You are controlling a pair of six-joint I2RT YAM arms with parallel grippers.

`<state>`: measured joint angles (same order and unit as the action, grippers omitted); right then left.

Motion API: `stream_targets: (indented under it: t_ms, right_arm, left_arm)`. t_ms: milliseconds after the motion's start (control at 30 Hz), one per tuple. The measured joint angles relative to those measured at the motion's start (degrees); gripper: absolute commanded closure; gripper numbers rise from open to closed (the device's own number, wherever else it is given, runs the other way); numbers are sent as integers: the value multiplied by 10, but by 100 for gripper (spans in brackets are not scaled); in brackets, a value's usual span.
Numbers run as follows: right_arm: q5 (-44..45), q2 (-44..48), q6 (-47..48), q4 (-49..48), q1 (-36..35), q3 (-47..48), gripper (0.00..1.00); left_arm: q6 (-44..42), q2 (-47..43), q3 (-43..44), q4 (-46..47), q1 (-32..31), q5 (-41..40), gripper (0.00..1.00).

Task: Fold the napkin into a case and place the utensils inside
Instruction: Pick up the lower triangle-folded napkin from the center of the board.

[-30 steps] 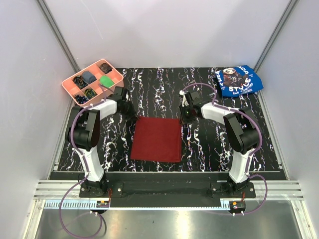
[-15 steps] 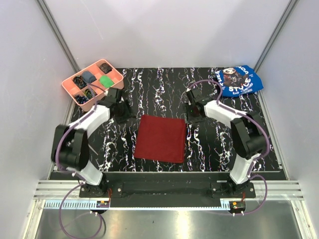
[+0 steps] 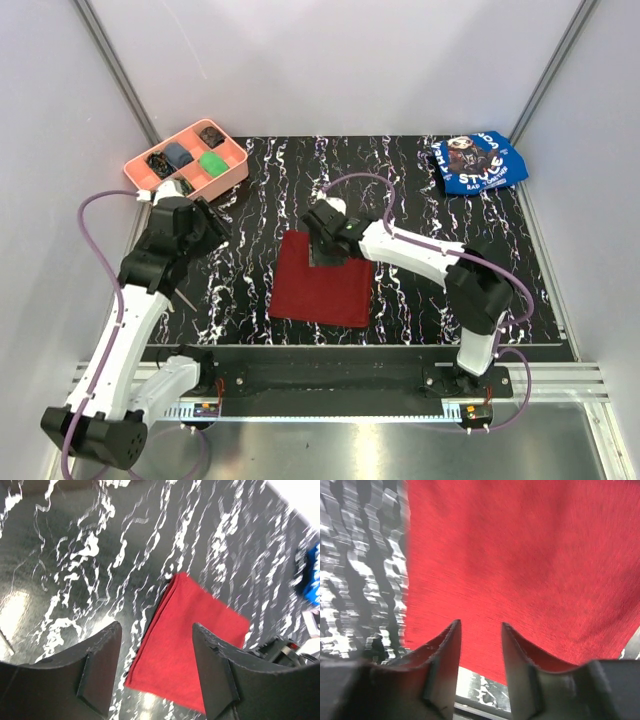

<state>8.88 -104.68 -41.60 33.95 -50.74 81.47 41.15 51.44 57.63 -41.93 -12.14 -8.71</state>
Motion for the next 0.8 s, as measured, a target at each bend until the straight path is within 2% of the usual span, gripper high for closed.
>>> stream_targets:
  t_ms: [100, 333, 500, 533, 667, 733, 767, 800]
  right_arm:
    - [-2, -6, -14, -3, -8, -29, 92]
    - [-15, 32, -42, -20, -18, -196, 94]
    - [-9, 81, -54, -27, -6, -254, 91]
    - [-6, 84, -54, -24, -1, -257, 84]
    - [48, 85, -32, 21, 17, -244, 76]
    - [92, 75, -12, 77, 18, -209, 63]
    - [110, 67, 0, 102, 15, -182, 48]
    - [124, 56, 10, 123, 9, -149, 45]
  left_arm:
    - [-18, 13, -10, -10, 0, 23, 41]
    - [-53, 40, -51, -14, 0, 121, 40]
    - [-69, 41, -59, -3, 0, 169, 39]
    - [-71, 41, -59, 0, 0, 174, 38]
    - [-80, 40, -59, 7, 0, 185, 38]
    - [-83, 40, -59, 10, 0, 187, 37]
    - [-83, 40, -59, 10, 0, 186, 37]
    - [-83, 38, -59, 10, 0, 184, 37]
